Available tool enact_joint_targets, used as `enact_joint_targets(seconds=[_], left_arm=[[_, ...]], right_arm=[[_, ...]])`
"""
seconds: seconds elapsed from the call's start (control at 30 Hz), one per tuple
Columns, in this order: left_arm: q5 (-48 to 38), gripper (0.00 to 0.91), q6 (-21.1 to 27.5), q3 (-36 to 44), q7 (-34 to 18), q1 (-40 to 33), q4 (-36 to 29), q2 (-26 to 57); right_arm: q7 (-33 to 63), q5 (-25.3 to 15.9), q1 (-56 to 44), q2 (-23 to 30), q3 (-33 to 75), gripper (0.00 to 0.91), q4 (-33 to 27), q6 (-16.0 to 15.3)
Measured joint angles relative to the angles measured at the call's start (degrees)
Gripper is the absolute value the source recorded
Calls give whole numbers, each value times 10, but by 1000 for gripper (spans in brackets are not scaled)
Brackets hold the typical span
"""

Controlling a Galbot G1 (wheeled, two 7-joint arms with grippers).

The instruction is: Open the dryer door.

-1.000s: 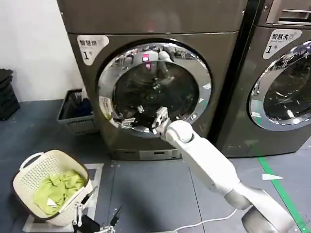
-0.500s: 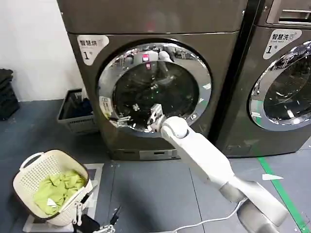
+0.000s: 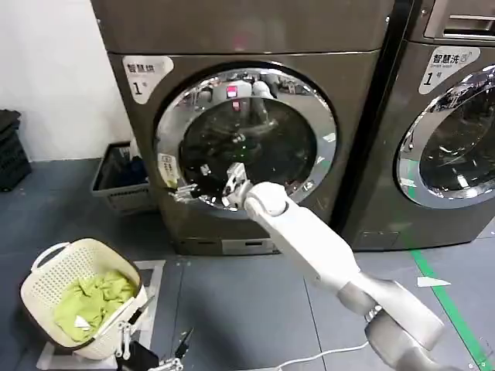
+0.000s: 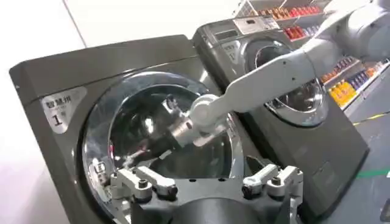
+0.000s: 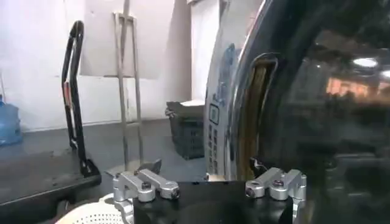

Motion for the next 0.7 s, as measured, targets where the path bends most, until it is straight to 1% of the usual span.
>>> enact_joint_targets(seconds=[0.23, 0.43, 0.7], left_arm=[[0, 907, -1, -1, -1, 2, 0, -1], [-1, 907, -1, -2, -2, 1, 0, -1], [-3, 907, 1, -3, -2, -2, 2, 0]], right_arm=[[-12, -1, 7, 9, -6, 907, -17, 1], [-36, -2, 9, 7, -8, 907, -19, 2], [-75, -1, 6, -5, -12, 907, -11, 15]])
